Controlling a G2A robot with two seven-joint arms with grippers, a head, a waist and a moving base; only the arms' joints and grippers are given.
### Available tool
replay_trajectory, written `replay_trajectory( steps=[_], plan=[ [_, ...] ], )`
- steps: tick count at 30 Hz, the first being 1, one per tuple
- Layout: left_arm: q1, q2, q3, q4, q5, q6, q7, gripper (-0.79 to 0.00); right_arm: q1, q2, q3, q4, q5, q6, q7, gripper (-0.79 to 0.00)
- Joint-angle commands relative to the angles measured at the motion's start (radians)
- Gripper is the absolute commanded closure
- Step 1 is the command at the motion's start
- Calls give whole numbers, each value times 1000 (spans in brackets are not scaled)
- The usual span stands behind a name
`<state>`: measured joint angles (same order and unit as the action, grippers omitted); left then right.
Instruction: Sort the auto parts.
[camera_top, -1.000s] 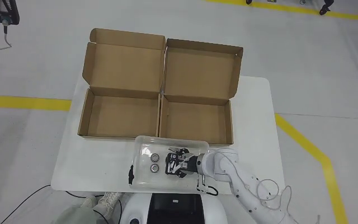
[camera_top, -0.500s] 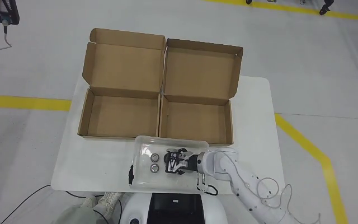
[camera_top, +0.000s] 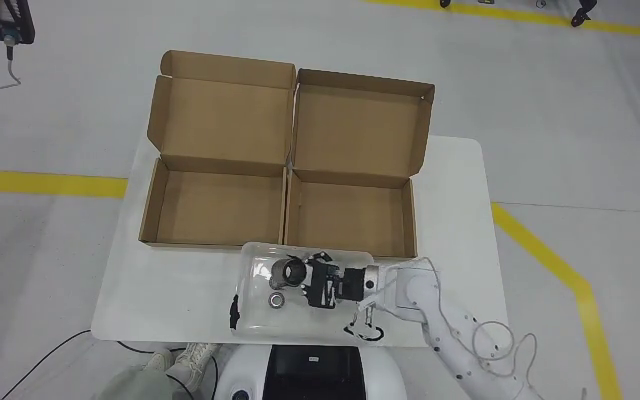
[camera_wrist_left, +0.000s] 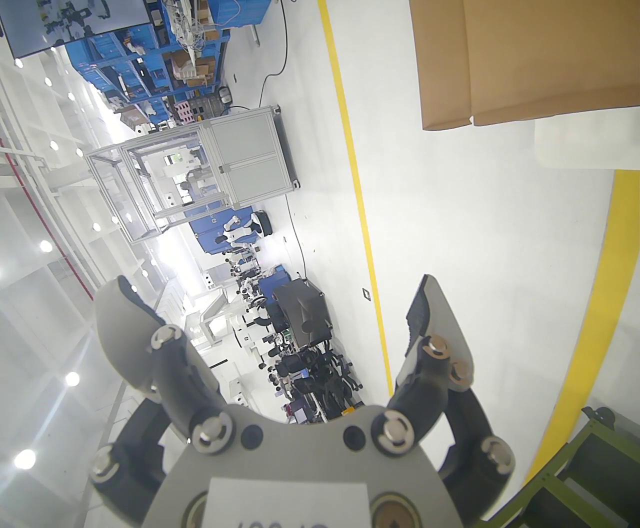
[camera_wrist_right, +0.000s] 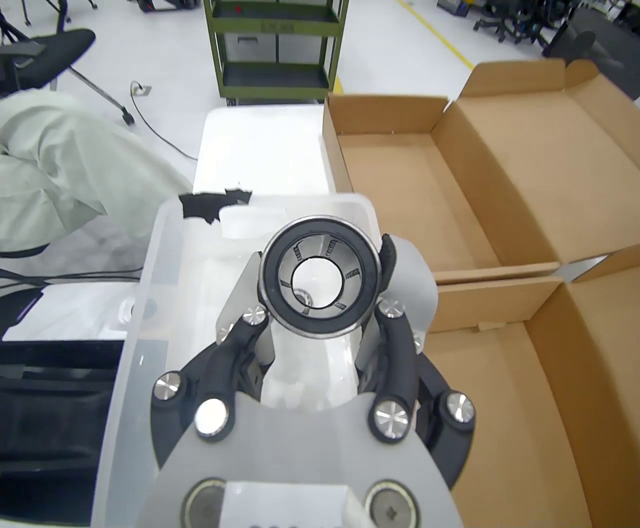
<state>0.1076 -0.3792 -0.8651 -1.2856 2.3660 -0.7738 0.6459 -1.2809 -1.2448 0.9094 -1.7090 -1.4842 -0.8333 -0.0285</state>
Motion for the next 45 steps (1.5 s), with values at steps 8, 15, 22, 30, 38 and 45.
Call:
replay_trajectory(
  steps=[8, 15, 22, 30, 38, 45],
  plan=[
    [0, 0, 0, 0, 0, 0, 0, -785, 97, -9, 12, 4, 94, -29, -192, 0],
    [0, 0, 0, 0, 0, 0, 0, -785, 209, -20, 23, -27, 151, -40, -204, 0],
    [0, 0, 0, 0, 0, 0, 0, -785, 256, -22, 52, -76, 184, -18, -212, 0],
    [0, 0, 0, 0, 0, 0, 0, -785, 264, -22, 83, -83, 184, -4, -311, 0],
    [0, 0, 0, 0, 0, 0, 0, -785, 249, -20, 93, -60, 166, -12, -385, 0],
    [0, 0, 0, 0, 0, 0, 0, -785, 234, -18, 87, -36, 148, -12, -394, 0]
  ],
)
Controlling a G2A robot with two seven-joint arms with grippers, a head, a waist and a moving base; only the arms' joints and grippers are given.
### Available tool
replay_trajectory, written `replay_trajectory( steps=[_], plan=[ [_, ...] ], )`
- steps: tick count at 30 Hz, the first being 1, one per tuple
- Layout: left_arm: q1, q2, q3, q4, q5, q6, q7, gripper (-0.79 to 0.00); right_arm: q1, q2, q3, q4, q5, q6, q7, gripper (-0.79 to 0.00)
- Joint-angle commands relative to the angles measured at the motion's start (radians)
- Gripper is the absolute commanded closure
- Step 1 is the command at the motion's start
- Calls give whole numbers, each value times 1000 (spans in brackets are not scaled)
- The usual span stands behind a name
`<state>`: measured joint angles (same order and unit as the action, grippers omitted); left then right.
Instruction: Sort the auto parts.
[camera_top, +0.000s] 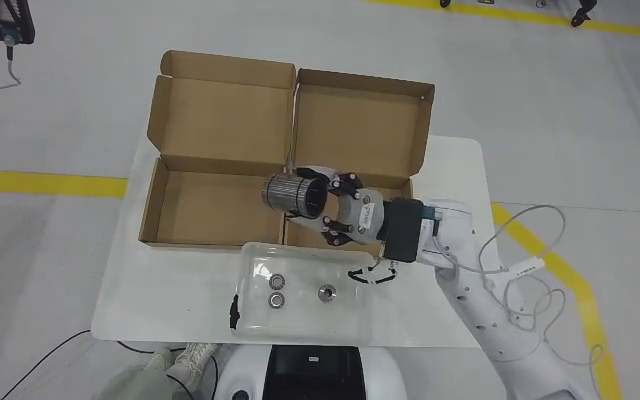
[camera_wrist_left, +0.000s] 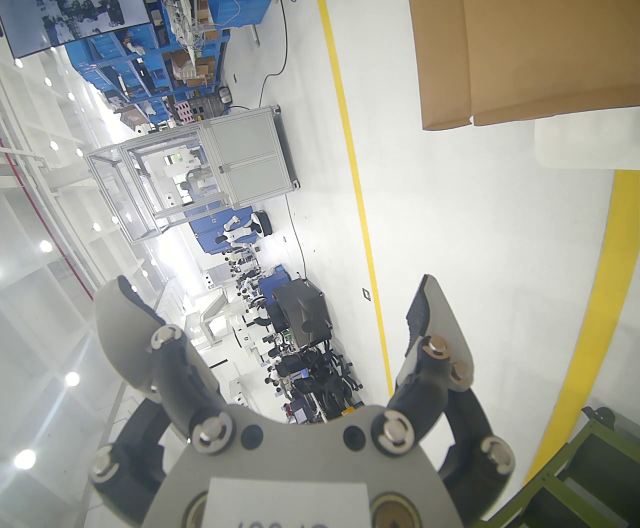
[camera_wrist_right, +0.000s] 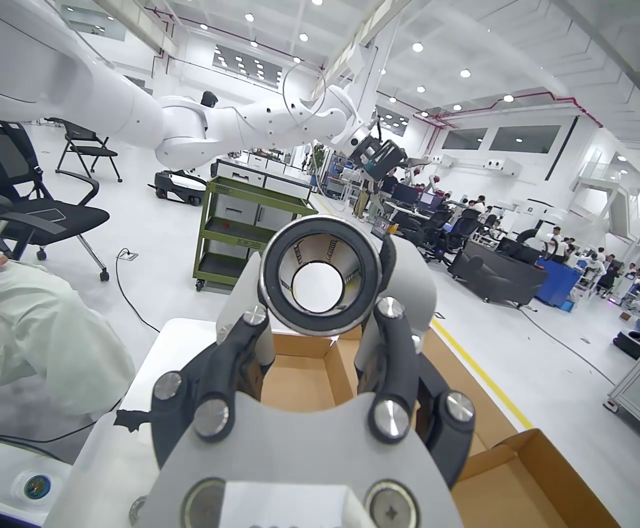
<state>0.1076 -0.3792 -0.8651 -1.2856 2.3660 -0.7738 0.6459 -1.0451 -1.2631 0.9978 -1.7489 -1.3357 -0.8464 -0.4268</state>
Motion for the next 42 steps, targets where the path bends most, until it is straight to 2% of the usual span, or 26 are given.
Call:
replay_trajectory(
  steps=[1, 6, 10, 20, 27, 33, 42],
  plan=[
    [0, 0, 0, 0, 0, 0, 0, -785, -4, 0, -2, 10, -2, 1, 9, 0],
    [0, 0, 0, 0, 0, 0, 0, -785, -14, 2, -8, 33, -8, 4, 52, 0],
    [0, 0, 0, 0, 0, 0, 0, -785, -27, 4, -15, 39, -7, 8, 130, 0],
    [0, 0, 0, 0, 0, 0, 0, -785, -34, 6, -38, 92, 62, 42, 437, 0],
    [0, 0, 0, 0, 0, 0, 0, -785, -26, 4, -38, 165, 152, 109, 624, 0],
    [0, 0, 0, 0, 0, 0, 0, -785, -10, -1, -46, 238, 213, 142, 674, 0],
    [0, 0, 0, 0, 0, 0, 0, -785, 87, -33, -137, 358, 233, 237, 821, 0]
  ],
)
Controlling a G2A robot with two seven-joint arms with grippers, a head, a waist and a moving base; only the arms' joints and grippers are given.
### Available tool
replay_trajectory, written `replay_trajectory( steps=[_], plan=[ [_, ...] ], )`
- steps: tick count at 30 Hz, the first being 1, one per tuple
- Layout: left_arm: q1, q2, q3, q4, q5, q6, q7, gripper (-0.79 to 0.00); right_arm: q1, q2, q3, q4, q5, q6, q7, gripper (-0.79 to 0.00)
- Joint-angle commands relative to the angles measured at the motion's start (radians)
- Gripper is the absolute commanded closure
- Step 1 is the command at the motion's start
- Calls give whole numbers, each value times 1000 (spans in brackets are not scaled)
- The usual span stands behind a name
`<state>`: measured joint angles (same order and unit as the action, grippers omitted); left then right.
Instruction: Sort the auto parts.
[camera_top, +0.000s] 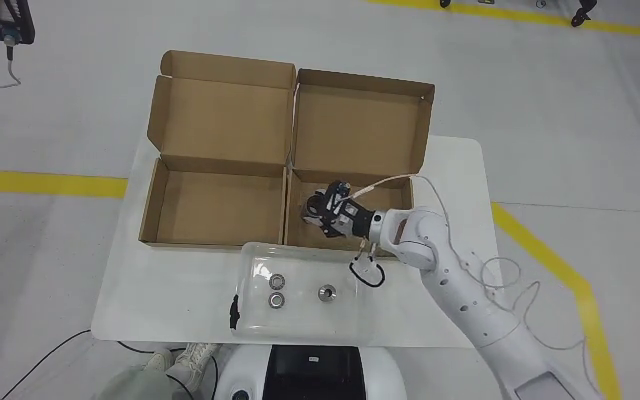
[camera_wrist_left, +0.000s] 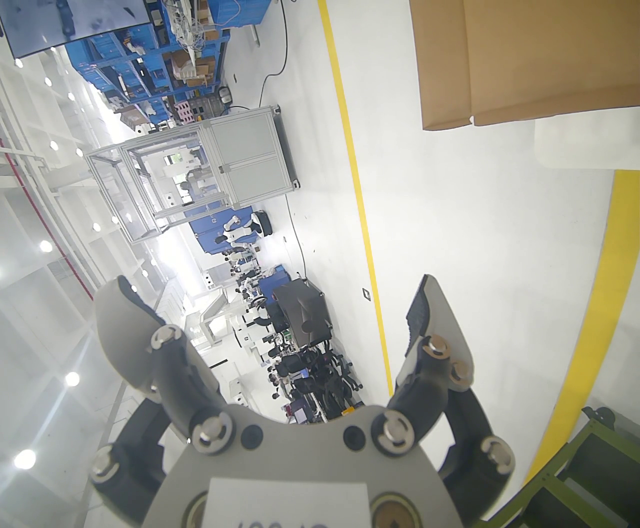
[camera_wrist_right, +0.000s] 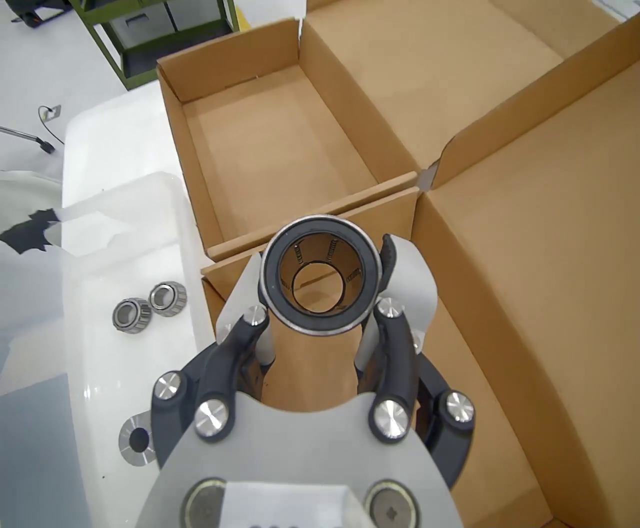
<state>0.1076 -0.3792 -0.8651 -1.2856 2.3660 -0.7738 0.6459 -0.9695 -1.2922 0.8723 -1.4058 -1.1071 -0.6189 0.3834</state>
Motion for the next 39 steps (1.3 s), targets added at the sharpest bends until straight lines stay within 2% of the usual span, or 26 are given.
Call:
replay_trajectory(
  steps=[1, 5, 18, 24, 30, 33, 34, 37, 39],
  plan=[
    [0, 0, 0, 0, 0, 0, 0, -785, 21, -10, -24, 28, 12, 17, 17, 0],
    [0, 0, 0, 0, 0, 0, 0, -785, 57, -27, -60, 80, 28, 39, 13, 0],
    [0, 0, 0, 0, 0, 0, 0, -785, 122, -64, -126, 176, 25, 117, 103, -6],
    [0, 0, 0, 0, 0, 0, 0, -785, 130, -72, -134, 200, 25, 131, 120, -120],
    [0, 0, 0, 0, 0, 0, 0, -785, 134, -78, -136, 212, 27, 130, 119, -345],
    [0, 0, 0, 0, 0, 0, 0, -785, 133, -79, -134, 207, 26, 129, 118, -400],
    [0, 0, 0, 0, 0, 0, 0, -785, 133, -79, -132, 204, 25, 129, 120, -468],
    [0, 0, 0, 0, 0, 0, 0, -785, 127, -77, -123, 181, 22, 124, 114, -517],
    [0, 0, 0, 0, 0, 0, 0, -785, 117, -72, -113, 153, 10, 123, 107, -523]
  ],
)
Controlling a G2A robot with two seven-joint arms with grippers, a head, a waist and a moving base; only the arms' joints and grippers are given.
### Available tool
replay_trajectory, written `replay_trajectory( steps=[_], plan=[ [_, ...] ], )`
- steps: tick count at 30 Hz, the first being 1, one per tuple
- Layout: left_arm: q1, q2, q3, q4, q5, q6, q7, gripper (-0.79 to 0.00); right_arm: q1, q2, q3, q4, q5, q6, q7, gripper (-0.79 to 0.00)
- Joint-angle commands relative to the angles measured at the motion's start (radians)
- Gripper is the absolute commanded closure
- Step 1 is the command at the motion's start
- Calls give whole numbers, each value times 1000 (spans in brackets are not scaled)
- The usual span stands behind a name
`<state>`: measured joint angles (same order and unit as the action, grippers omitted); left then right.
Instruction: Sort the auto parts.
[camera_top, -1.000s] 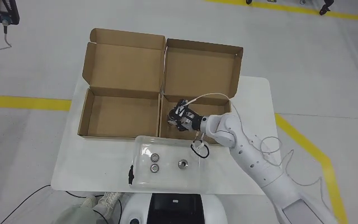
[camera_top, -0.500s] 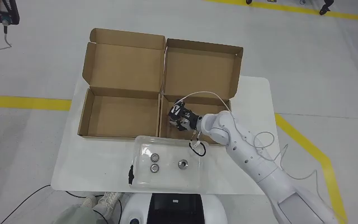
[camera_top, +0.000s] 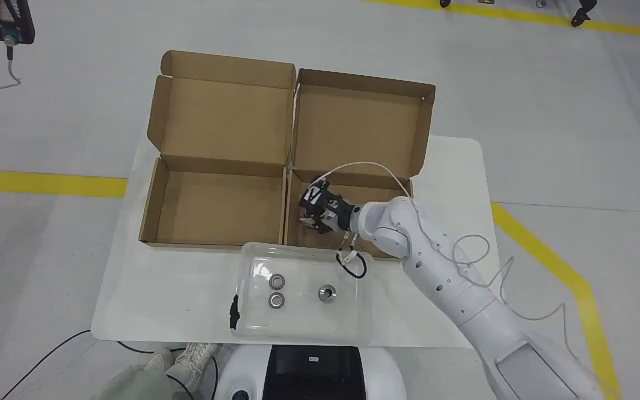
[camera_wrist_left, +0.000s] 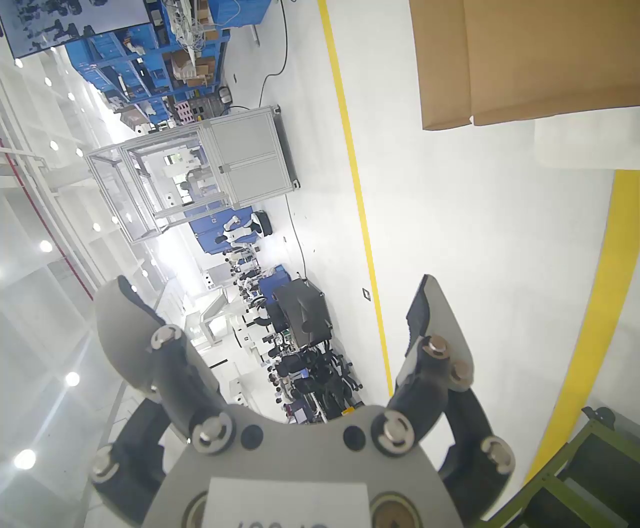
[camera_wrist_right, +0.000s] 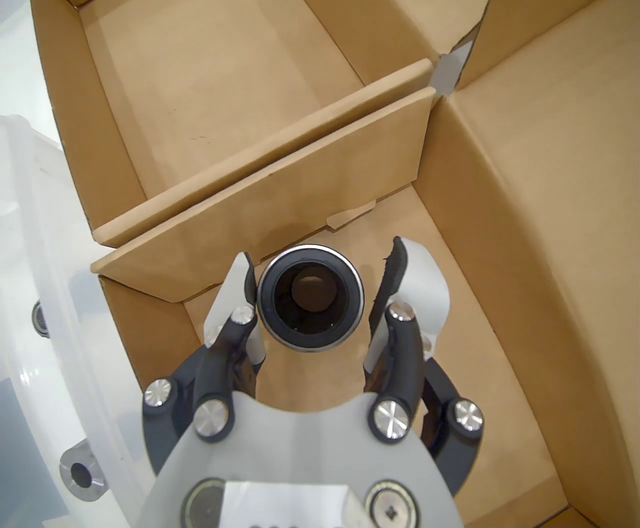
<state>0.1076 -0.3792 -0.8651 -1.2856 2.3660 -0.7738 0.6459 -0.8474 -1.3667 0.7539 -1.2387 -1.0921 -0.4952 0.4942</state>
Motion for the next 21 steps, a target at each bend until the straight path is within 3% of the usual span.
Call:
replay_trajectory(
  steps=[1, 14, 21],
  plan=[
    [0, 0, 0, 0, 0, 0, 0, -785, -12, 5, 11, -32, -8, -6, -9, -523],
    [0, 0, 0, 0, 0, 0, 0, -785, -203, 67, 123, -425, -102, -89, 1, -573],
    [0, 0, 0, 0, 0, 0, 0, -785, -318, 94, 153, -576, -153, -140, -7, -548]
  ],
)
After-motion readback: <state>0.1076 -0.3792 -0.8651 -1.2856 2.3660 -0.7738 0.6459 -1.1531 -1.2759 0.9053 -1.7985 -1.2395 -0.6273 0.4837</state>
